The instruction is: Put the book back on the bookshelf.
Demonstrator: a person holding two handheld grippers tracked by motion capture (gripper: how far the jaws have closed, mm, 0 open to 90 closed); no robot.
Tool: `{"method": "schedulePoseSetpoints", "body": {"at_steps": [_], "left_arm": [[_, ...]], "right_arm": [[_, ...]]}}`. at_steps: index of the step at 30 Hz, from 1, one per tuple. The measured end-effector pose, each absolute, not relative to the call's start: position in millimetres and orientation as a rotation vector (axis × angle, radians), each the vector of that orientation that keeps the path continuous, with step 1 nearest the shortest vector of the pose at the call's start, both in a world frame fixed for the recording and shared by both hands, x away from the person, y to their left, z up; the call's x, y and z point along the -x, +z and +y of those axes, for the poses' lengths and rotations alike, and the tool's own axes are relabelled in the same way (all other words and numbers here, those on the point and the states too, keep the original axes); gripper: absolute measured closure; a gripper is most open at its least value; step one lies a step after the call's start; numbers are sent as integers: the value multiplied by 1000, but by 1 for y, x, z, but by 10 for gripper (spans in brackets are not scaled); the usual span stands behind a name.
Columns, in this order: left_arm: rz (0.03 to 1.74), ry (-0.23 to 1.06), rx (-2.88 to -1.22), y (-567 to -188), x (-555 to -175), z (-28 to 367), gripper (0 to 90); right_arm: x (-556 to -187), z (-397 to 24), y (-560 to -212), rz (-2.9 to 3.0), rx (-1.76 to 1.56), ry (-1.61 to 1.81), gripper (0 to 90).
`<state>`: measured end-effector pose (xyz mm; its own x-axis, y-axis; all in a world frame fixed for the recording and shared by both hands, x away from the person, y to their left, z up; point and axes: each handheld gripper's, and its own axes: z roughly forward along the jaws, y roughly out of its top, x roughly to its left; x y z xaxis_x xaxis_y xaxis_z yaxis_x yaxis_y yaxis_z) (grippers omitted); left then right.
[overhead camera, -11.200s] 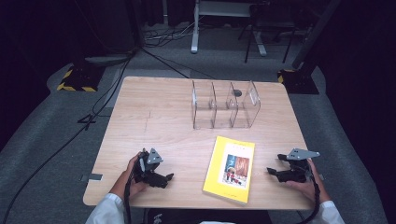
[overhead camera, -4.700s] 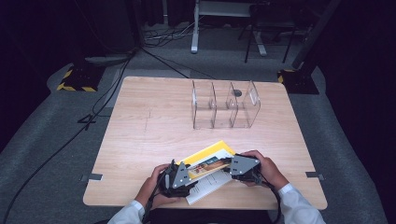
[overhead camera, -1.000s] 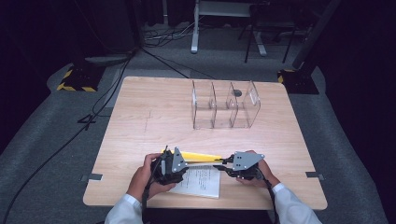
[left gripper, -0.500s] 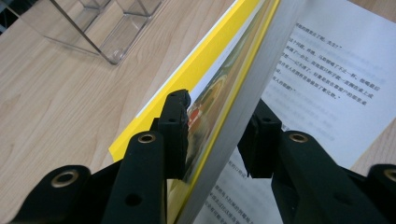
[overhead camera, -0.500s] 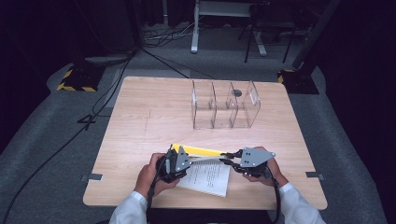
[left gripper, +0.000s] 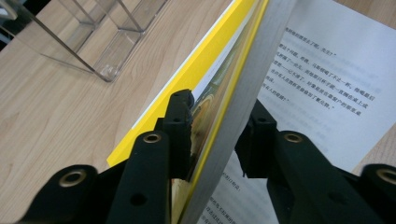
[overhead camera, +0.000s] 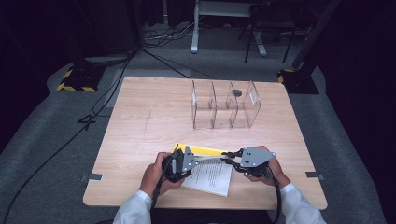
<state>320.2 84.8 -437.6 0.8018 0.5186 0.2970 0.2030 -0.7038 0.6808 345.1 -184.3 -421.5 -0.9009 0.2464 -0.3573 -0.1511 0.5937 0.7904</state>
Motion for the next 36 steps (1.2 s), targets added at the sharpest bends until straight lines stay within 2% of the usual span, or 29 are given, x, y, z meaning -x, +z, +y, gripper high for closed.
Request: {"method": "schedulePoseSetpoints", "body": {"at_steps": [2,6,7,8,9,10,13,20,28,36], "left_arm": [[519,619,-2298,-441,-320,87,756],[506,596,-2262,-445,-321,93,764],[502,588,-2243,-446,-320,96,764],[502,588,-2243,-446,-320,96,764],[505,568,-2230,-446,-321,100,763],[508,565,-2217,-446,-321,102,763],[520,551,-2174,-445,-321,109,765],[527,533,-2120,-442,-320,115,774],[506,517,-2078,-438,-321,110,791],[448,442,-2047,-437,-322,93,794]], "right_arm": [[-345,-185,-421,2388,-80,1249,771],[-346,-186,-421,2383,-110,1277,715],[-347,-189,-420,2375,-117,1312,634],[-347,-189,-420,2375,-117,1312,634],[-349,-196,-417,2349,-176,1337,502],[-349,-196,-417,2349,-176,1337,502],[-359,-219,-416,2316,-305,1352,426],[-381,-248,-438,2346,-529,1320,405],[-395,-232,-474,2478,-565,1194,347],[-381,-235,-452,2381,-502,1395,362]]}}
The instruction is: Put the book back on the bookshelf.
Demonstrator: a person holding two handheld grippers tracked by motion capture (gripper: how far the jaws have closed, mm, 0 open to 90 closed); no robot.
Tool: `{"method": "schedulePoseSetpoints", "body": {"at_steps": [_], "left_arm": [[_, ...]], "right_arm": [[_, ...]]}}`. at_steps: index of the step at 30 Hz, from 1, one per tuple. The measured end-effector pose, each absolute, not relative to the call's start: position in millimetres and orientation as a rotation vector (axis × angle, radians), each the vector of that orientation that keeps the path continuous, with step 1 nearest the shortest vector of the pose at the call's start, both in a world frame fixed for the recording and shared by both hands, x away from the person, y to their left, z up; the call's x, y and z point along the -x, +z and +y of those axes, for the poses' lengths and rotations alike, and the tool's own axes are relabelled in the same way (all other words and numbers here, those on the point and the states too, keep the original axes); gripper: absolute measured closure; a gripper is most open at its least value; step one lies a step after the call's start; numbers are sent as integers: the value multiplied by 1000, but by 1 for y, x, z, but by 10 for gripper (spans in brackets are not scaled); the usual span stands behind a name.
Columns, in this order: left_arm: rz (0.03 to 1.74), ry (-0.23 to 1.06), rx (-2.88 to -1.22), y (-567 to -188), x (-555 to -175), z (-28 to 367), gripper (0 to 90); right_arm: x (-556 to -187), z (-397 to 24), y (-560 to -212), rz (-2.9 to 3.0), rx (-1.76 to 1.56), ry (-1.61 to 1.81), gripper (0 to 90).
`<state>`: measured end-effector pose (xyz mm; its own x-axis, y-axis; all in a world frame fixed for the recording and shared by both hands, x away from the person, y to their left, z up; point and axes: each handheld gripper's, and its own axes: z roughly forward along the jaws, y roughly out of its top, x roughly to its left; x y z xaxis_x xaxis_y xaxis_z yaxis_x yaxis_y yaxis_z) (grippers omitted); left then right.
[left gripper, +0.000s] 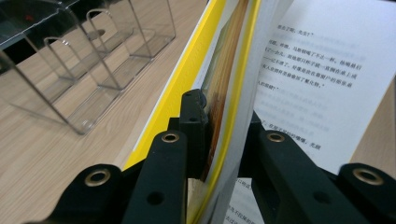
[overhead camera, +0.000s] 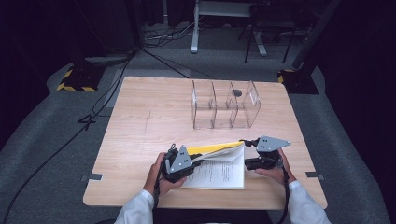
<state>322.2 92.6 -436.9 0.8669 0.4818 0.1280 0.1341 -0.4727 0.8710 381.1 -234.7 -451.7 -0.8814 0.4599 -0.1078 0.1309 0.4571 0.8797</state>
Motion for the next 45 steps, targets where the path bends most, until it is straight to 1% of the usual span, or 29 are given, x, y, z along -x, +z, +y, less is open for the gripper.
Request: {"method": "schedulePoseSetpoints", "body": {"at_steps": [3,7,14,19,21,25,28,29,30,31,34,39,40,43,44,45], "left_arm": [[438,427,-2025,-434,-323,92,798],[419,373,-1975,-433,-326,87,805],[382,343,-1934,-431,-329,78,812],[383,349,-1917,-432,-329,77,809],[393,342,-1910,-432,-328,82,802],[434,373,-1933,-434,-325,100,797],[467,373,-1936,-437,-322,116,796],[467,373,-1936,-437,-322,116,803],[484,371,-1934,-438,-320,122,803],[489,355,-1936,-439,-319,131,798],[491,343,-1934,-441,-316,138,788],[487,338,-1972,-444,-309,146,687],[483,340,-1988,-445,-306,147,598],[482,334,-1995,-446,-298,147,493],[482,334,-1995,-446,-298,147,407],[479,312,-2002,-445,-297,148,407]], "right_arm": [[-379,-238,-446,2352,-506,1426,363],[-375,-244,-433,2290,-512,1472,375],[-372,-252,-416,2217,-522,1518,394],[-367,-244,-404,2164,-522,1530,415],[-366,-239,-403,2161,-515,1537,415],[-363,-221,-403,2186,-476,1503,380],[-364,-204,-407,2200,-455,1472,386],[-365,-198,-408,2202,-459,1471,387],[-365,-198,-408,2202,-459,1471,387],[-368,-185,-409,2216,-463,1485,386],[-369,-176,-409,2223,-461,1495,382],[-363,-155,-414,2264,-415,1474,367],[-359,-149,-417,2282,-396,1460,366],[-356,-143,-422,2298,-384,1451,366],[-356,-143,-422,2298,-384,1451,366],[-355,-141,-424,2309,-381,1452,366]]}}
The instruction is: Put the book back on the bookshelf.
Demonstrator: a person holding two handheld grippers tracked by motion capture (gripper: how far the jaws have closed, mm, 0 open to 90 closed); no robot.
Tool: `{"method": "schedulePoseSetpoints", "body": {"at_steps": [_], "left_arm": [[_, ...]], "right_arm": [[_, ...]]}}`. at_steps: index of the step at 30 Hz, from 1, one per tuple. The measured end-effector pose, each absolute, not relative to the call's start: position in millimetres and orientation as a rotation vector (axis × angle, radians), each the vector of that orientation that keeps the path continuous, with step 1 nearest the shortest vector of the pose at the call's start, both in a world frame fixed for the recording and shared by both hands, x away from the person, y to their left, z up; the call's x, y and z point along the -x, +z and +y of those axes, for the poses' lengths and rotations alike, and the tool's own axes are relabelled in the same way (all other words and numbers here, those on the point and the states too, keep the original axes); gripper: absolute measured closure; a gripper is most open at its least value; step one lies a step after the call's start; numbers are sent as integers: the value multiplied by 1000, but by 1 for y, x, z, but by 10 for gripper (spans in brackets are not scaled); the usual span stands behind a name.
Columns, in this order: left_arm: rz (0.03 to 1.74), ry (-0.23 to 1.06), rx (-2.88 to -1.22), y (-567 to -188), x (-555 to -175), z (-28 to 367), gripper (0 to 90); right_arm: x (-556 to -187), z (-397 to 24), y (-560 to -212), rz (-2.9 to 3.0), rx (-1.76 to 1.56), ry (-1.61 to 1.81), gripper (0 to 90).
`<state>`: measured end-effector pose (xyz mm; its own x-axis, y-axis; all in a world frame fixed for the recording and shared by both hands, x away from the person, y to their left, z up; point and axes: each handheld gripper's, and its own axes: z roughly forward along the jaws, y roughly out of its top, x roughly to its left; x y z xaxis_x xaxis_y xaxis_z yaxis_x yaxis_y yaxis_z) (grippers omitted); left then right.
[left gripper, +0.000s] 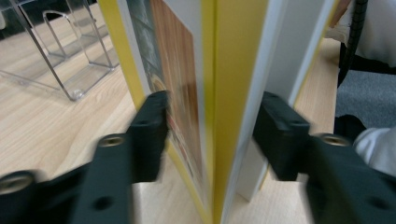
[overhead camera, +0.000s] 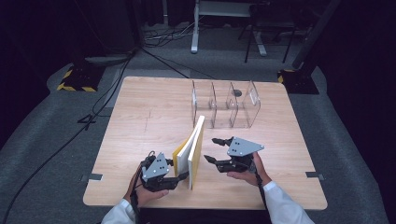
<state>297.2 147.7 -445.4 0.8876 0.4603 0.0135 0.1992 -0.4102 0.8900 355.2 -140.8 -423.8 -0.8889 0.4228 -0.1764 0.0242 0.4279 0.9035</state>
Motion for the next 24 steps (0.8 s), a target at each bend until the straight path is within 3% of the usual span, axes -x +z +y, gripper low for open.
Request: {"method": "schedulePoseSetpoints", "body": {"at_steps": [1,10,19,24], "left_arm": [[481,302,-2006,-446,-296,148,318],[465,269,-2063,-455,-284,135,184],[525,339,-2010,-452,-276,115,166],[574,403,-1999,-459,-282,113,300]], "right_arm": [[-355,-139,-425,2312,-380,1447,366],[-350,-127,-431,2324,-349,1431,366],[-344,-116,-434,2297,-332,1401,348],[-345,-115,-435,2282,-371,1379,329]]}}
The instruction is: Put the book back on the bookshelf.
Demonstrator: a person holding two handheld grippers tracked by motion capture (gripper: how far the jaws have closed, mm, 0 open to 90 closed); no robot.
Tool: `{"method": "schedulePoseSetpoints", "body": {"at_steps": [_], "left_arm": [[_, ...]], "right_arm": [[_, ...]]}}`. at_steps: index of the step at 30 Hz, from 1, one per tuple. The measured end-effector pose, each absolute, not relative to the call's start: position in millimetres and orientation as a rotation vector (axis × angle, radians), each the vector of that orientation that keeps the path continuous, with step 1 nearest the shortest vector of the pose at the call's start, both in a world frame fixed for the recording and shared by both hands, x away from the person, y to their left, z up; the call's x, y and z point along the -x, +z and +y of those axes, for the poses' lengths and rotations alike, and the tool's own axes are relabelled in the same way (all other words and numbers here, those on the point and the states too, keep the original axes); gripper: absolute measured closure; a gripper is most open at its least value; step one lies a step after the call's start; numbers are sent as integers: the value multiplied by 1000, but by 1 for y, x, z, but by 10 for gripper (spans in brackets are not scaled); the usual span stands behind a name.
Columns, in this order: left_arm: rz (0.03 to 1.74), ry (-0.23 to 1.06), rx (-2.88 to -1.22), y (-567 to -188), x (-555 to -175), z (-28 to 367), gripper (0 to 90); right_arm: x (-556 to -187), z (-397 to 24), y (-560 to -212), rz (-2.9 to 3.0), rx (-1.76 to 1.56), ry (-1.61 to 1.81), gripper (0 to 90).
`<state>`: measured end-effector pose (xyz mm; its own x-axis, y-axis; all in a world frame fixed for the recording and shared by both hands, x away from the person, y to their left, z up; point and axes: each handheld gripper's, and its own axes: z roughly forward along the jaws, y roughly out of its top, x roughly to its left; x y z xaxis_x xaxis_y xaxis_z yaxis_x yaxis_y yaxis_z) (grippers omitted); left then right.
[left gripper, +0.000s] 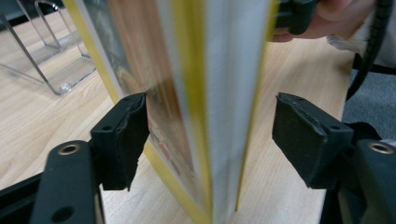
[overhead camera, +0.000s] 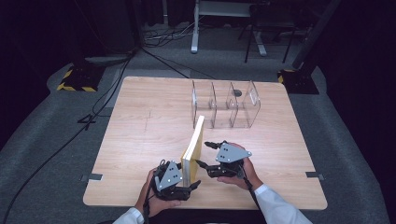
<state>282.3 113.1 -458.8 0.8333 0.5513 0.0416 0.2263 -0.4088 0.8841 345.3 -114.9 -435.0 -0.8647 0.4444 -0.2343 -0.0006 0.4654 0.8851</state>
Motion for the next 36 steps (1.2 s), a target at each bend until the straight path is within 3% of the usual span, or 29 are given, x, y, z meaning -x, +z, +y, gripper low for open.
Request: {"method": "schedulePoseSetpoints", "body": {"at_steps": [3,9,14,22,33,36], "left_arm": [[599,411,-1983,-462,-285,117,448],[604,409,-1992,-462,-286,125,625],[598,379,-1998,-461,-290,136,719],[462,261,-2024,-460,-291,143,749],[344,154,-2057,-458,-291,154,748],[350,169,-2058,-459,-292,156,747]], "right_arm": [[-345,-115,-436,2272,-397,1376,320],[-347,-118,-437,2263,-407,1377,311],[-352,-128,-444,2249,-440,1317,314],[-363,-158,-442,2345,-383,1465,259],[-366,-159,-447,2496,-227,1588,241],[-361,-155,-449,2519,-153,1597,372]]}}
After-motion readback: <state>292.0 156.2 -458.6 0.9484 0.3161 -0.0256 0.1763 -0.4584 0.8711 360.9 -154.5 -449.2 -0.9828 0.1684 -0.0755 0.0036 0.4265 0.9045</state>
